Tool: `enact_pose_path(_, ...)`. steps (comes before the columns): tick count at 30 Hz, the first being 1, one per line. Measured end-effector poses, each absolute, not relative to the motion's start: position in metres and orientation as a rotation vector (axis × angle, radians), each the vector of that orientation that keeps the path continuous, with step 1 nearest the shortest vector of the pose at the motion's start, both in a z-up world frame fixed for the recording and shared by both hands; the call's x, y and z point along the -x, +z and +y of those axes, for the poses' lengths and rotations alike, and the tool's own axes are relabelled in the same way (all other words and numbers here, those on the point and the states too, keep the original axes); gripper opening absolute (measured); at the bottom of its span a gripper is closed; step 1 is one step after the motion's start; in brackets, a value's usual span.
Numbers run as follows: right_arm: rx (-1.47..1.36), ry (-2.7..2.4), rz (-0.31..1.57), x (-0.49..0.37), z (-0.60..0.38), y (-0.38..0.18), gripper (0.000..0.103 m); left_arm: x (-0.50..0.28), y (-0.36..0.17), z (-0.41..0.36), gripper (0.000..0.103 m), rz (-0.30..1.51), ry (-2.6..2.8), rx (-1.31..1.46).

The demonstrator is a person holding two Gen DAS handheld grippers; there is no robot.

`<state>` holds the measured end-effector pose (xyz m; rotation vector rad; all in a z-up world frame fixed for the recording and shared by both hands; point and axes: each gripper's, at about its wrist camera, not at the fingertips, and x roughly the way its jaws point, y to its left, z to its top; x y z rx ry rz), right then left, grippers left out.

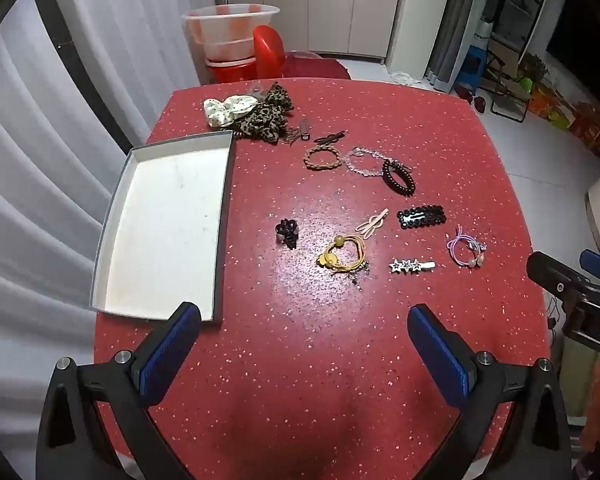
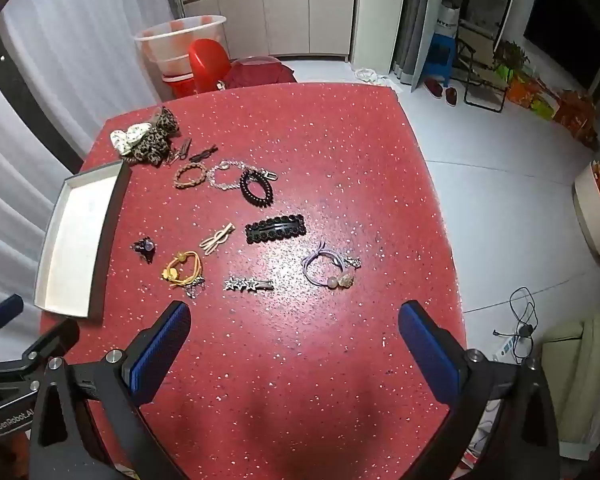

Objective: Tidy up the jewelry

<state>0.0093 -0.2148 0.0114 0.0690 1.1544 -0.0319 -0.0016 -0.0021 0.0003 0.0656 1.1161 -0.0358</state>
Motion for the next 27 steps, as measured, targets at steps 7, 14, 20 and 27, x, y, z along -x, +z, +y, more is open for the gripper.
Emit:
enact_pose_path(7, -0.054, -0.042, 1.152, -0.008, -0.210, 0.015, 0.103, -0.009, -0.002, -0.005, 0.103, 1.157, -0.036, -0.036)
enact_pose_path(14, -0.064, -0.040, 1.156, -0.012, -0.207, 0.017, 0.103, -0.003, 0.006, 0.012, 0.103, 1.145, -0.009, -0.026)
enact_pose_path(20, -0.062, -0.036, 1.158, -0.012, -0.207, 0.017, 0.103, -0.004, 0.008, 0.011, 0.103, 1.142, -0.005, -0.030)
enact_pose_path(27, -0.061, -0.029, 1.159, -0.014, -0.206, 0.019, 0.103, -0.005, 0.007, 0.013, 0.103, 1.142, -0.001, -0.026)
